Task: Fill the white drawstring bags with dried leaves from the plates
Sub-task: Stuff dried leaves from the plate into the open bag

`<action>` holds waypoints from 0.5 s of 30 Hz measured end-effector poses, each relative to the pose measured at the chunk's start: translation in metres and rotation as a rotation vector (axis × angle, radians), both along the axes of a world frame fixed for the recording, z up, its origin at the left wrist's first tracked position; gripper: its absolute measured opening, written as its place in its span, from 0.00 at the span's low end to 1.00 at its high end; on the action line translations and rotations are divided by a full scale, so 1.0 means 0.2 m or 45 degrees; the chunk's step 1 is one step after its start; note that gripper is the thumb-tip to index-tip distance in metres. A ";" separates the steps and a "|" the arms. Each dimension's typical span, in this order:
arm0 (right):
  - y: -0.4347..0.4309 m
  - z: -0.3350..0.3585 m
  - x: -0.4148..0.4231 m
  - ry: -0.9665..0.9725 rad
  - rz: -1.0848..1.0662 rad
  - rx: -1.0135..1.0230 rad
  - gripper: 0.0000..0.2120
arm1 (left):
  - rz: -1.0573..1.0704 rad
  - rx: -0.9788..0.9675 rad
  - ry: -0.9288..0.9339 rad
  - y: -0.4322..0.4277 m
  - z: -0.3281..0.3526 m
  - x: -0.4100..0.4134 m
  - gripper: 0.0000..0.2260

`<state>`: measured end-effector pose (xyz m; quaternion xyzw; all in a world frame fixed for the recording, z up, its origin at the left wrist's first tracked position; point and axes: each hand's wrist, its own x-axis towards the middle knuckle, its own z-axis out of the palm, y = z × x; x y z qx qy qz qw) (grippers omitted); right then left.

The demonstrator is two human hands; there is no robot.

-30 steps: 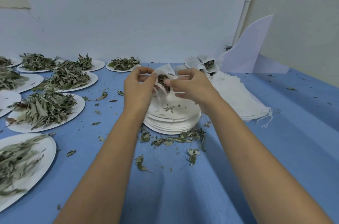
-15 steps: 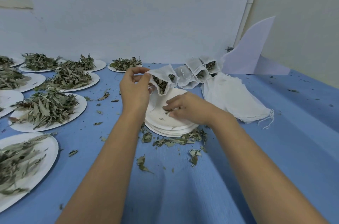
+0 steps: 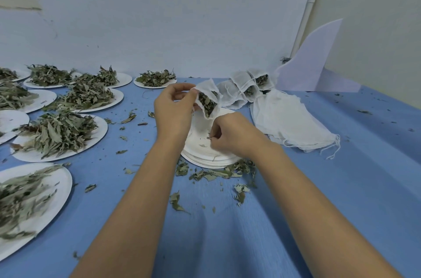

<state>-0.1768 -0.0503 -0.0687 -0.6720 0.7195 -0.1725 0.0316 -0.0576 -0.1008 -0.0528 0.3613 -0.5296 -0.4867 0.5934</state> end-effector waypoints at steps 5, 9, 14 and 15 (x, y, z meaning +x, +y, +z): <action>0.11 0.22 -0.05 -0.565 0.117 -0.001 0.04 | 0.057 -0.097 -0.160 0.03 0.01 -0.01 0.05; 0.13 0.29 -0.04 -0.638 0.067 -0.316 0.03 | 0.075 -0.156 -0.257 0.05 0.02 -0.02 0.02; 0.03 0.17 0.04 -0.174 -0.166 -0.549 0.06 | -0.024 -0.283 -0.362 0.05 0.01 -0.04 0.03; 0.01 0.15 0.05 -0.069 -0.214 -0.571 0.08 | -0.066 -0.278 -0.354 0.05 0.01 -0.04 0.04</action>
